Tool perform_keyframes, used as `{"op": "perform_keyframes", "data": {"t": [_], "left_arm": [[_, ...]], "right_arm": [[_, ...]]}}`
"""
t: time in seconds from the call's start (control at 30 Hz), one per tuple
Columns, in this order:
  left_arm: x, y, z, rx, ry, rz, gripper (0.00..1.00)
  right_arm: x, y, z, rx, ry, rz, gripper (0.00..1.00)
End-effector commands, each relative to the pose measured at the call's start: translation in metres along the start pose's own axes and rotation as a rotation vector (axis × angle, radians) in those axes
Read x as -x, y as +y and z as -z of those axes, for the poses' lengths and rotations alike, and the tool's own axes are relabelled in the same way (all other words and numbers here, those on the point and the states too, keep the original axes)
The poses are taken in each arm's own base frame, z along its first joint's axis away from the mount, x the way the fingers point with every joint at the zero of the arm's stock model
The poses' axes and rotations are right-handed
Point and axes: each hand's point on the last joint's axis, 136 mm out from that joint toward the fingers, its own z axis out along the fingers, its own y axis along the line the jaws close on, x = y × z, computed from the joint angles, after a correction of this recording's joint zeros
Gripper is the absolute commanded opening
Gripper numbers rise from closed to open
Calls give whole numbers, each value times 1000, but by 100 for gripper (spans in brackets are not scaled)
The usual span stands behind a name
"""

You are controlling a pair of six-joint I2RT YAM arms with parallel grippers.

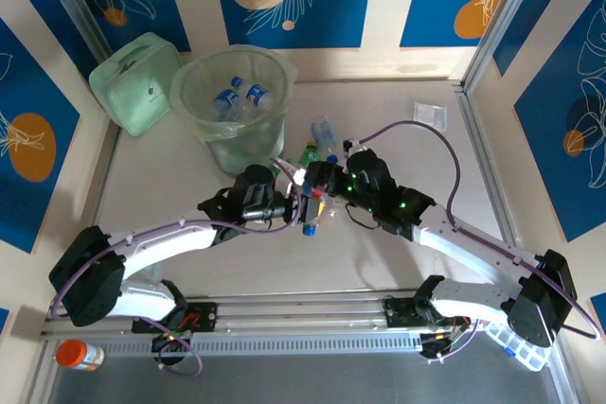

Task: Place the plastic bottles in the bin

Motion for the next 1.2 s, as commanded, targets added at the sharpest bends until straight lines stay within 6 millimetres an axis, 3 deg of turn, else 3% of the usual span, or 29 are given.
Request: {"op": "perform_keyframes", "data": {"t": [0.0, 0.07, 0.13, 0.4, 0.67, 0.97, 1.17], "left_arm": [[0, -7, 0, -28, -4, -27, 42], [3, -3, 6, 7, -18, -29, 42], [7, 2, 12, 56, -25, -30, 41], [36, 14, 50, 261, -55, -19, 40], [90, 16, 91, 447, -93, -3, 40], [180, 60, 149, 607, -206, 293, 28], [225, 116, 173, 725, -230, 481, 20]], "right_arm": [[-4, 10, -1, 18, 4, 33, 78], [0, 8, 3, 6, -17, 41, 87], [5, 6, 9, 1, -45, 45, 90], [30, -10, 40, -54, -249, 84, 90], [34, -20, 48, -71, -305, 76, 89], [30, -33, 37, -141, -295, 77, 87], [27, -33, 30, -150, -280, 94, 87]]}}
